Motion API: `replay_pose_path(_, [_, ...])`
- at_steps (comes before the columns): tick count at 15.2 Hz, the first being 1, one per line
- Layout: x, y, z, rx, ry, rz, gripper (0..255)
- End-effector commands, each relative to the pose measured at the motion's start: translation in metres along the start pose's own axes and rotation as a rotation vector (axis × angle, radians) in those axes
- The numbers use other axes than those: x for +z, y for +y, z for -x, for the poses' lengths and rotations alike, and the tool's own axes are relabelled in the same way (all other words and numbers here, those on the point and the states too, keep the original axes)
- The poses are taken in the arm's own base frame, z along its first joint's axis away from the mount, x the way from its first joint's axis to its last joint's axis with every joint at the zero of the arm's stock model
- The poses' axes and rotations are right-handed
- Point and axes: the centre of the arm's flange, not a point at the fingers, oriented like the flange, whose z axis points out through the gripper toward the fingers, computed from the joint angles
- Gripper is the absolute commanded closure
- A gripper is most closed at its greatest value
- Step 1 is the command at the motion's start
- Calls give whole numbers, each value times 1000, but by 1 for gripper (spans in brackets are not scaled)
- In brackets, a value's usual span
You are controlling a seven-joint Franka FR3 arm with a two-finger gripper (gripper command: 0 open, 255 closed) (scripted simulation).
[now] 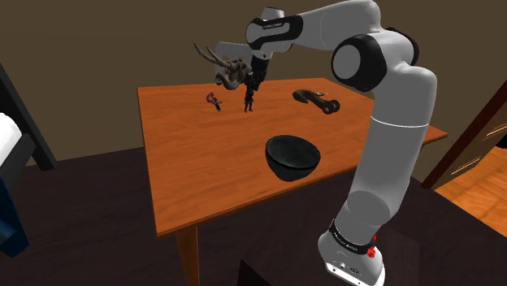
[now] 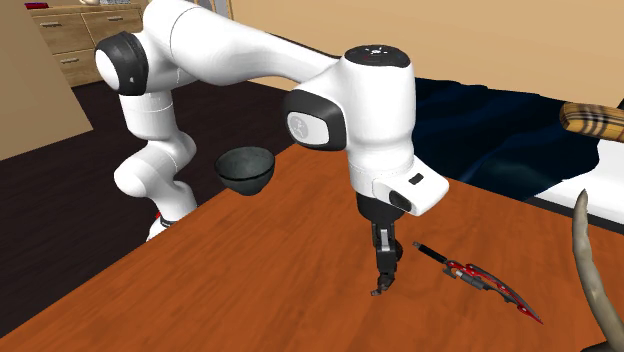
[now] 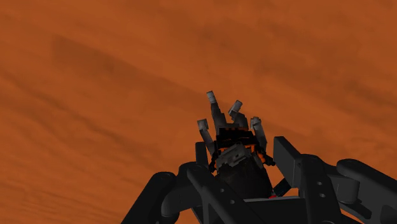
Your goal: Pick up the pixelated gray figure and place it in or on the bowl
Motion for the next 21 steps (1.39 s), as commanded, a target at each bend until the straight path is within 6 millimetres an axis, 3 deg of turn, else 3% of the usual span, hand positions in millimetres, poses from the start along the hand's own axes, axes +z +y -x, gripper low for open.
replay_pose_path(1, [-5, 0, -1, 0, 0, 0, 255])
replay_pose_path(21, [-109, 1, -20, 0, 0, 0, 255])
